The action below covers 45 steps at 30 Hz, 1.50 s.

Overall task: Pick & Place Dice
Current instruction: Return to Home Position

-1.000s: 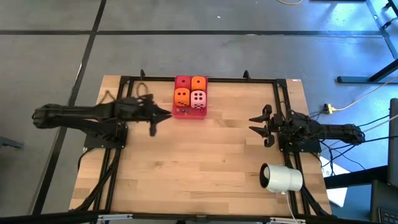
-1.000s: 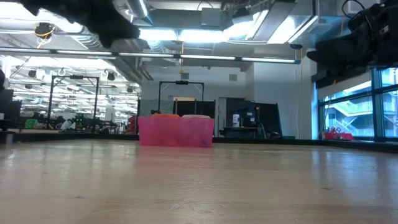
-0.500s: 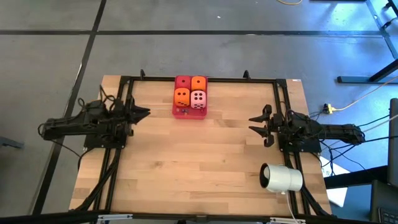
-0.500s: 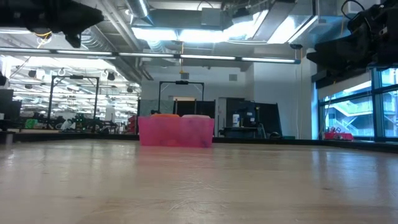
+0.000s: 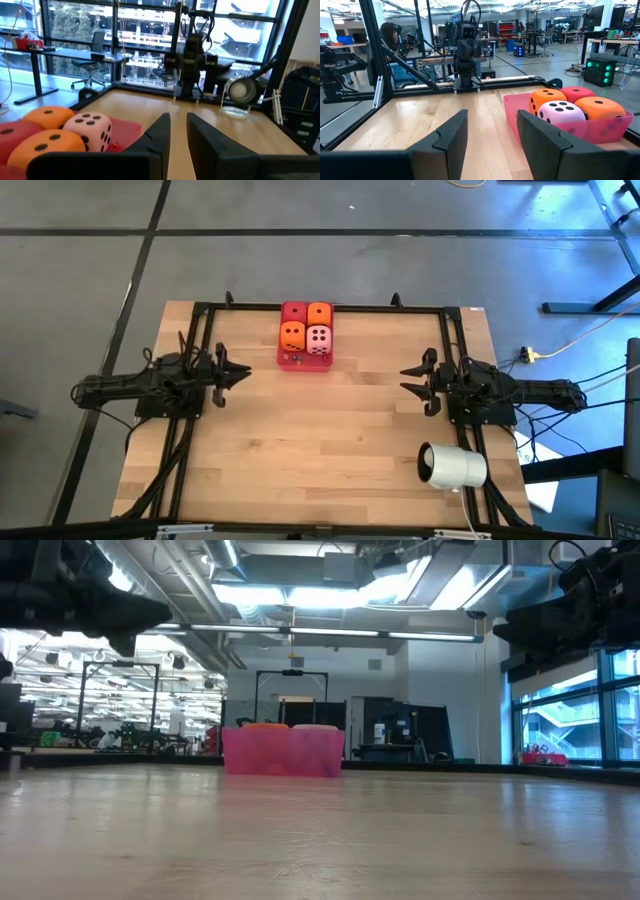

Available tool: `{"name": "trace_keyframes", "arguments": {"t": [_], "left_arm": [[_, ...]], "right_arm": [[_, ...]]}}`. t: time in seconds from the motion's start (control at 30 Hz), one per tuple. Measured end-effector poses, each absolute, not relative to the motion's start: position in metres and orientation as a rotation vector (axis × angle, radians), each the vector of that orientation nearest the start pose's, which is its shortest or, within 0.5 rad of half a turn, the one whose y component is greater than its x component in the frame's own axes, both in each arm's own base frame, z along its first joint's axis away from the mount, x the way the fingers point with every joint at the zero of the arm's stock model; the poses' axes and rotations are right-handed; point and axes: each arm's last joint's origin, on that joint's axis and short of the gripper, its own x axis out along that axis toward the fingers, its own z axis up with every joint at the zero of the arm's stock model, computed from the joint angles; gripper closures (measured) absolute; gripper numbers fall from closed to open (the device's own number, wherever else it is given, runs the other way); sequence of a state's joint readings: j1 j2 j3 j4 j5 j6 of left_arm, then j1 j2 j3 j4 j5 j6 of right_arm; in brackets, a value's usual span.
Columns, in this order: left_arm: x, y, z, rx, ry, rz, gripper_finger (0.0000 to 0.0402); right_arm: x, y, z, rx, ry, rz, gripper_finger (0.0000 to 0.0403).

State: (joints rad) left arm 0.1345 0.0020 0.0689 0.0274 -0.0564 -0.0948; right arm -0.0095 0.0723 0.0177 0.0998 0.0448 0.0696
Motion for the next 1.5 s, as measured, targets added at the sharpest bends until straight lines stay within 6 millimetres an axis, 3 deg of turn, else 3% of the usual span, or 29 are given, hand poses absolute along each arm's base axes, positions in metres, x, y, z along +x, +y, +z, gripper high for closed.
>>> {"name": "trace_keyframes", "arguments": {"t": [0.43,1.5], "left_arm": [[0.096,0.016,0.172,-0.059,-0.051,0.225,0.0341],[0.096,0.016,0.169,-0.065,-0.038,0.244,0.0341]], "right_arm": [[0.101,-0.002,0.173,0.070,-0.047,-0.052,0.0231],[0.101,-0.002,0.174,0.070,-0.047,-0.052,0.0231]]}}
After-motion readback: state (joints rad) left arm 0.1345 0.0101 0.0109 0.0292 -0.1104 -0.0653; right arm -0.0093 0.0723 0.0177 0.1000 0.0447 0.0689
